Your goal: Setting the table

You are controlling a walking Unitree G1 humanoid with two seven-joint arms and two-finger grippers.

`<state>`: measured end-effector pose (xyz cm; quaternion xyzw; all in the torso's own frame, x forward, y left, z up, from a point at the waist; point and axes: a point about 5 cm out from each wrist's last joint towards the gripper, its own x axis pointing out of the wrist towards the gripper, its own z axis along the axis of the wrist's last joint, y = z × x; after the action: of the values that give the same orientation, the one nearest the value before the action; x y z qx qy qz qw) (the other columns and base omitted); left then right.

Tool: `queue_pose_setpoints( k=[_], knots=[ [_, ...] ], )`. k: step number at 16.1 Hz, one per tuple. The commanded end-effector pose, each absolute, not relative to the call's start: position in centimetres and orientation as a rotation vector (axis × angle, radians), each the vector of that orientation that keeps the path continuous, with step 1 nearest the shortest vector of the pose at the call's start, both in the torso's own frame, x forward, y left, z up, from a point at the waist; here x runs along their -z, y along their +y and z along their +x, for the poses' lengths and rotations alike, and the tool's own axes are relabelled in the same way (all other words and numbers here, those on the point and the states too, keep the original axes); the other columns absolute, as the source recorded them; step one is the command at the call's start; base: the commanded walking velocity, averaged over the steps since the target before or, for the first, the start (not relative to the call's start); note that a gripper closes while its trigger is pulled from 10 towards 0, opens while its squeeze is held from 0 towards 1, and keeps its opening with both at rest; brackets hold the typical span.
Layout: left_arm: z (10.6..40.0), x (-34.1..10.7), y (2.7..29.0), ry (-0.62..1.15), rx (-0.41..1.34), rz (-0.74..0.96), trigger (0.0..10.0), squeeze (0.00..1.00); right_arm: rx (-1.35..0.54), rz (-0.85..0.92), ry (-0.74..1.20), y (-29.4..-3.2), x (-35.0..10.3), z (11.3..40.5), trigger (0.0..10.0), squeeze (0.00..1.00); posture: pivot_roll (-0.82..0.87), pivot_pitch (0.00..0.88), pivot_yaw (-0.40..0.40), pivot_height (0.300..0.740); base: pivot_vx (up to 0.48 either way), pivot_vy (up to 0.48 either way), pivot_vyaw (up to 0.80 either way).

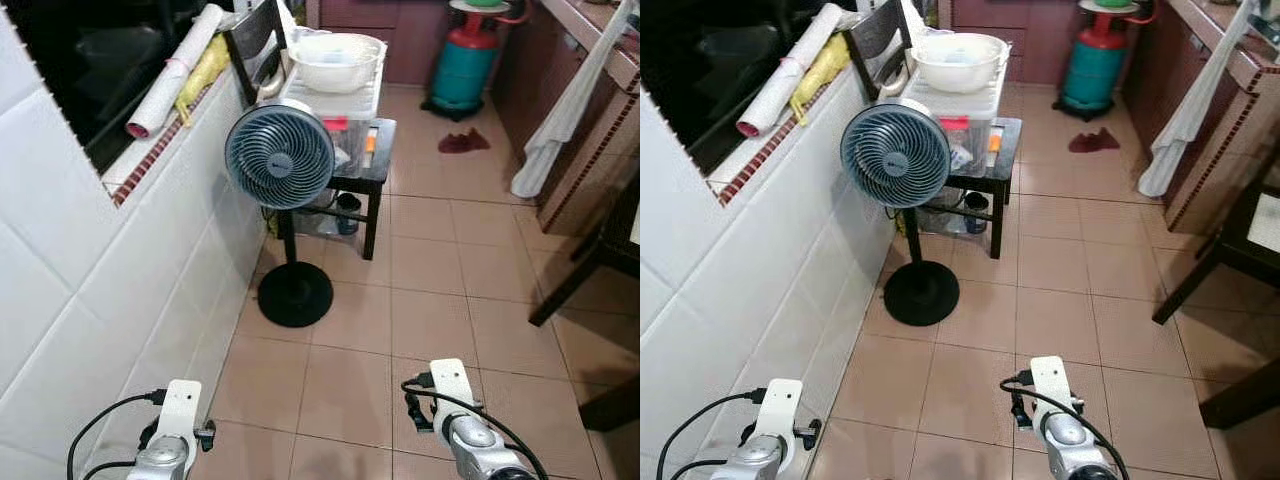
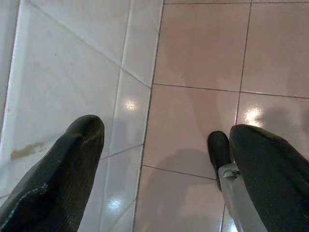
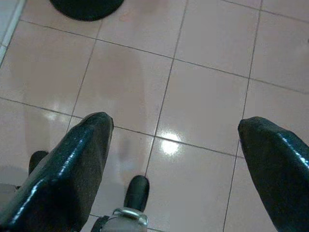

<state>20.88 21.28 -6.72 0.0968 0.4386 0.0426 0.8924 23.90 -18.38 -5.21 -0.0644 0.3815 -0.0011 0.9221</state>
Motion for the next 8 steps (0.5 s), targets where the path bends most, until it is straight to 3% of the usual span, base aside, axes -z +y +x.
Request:
queue_pose_setpoints(
  k=[1, 8],
  knots=[
    [20.41, 6.94, 21.62, 0.933, -0.082, 0.224, 10.0, 0.00, 0.024, -0.109, 0.816, -18.48, 5.70, 23.21, 10.0, 0.00, -0.10, 0.000, 0.043, 0.740, 0.000, 0.000, 0.00],
    [20.52, 6.77, 22.16, 0.935, -0.093, 0.234, 10.0, 0.00, -0.010, -0.171, 0.852, -19.14, 6.00, 22.65, 10.0, 0.00, -0.09, 0.000, 0.020, 0.740, 0.000, 0.000, 0.00]
  ],
)
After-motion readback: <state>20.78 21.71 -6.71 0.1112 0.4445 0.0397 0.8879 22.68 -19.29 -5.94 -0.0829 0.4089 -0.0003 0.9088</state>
